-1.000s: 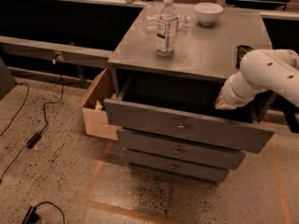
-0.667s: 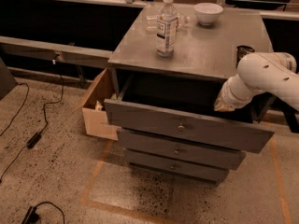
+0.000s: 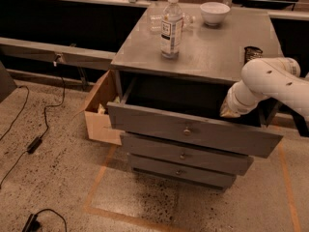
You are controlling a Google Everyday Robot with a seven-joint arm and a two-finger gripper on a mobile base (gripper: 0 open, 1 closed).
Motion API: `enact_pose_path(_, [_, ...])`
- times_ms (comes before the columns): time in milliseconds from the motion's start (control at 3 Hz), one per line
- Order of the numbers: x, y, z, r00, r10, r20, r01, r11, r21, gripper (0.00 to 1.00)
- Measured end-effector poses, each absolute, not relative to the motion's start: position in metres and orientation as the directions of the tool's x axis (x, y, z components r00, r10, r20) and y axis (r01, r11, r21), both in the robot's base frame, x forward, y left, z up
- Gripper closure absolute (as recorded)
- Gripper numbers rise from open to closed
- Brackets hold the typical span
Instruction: Open top drawer
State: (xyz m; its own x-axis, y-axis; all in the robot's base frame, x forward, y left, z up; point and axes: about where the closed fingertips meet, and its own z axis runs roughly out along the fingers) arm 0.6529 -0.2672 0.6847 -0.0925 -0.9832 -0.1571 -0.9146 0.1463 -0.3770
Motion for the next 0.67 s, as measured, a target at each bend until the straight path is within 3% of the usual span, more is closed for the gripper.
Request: enact_pose_path(667, [0.66, -0.26, 0.657, -0.102, -0.981, -0.164, -0.933, 0.152, -0.326, 1.0])
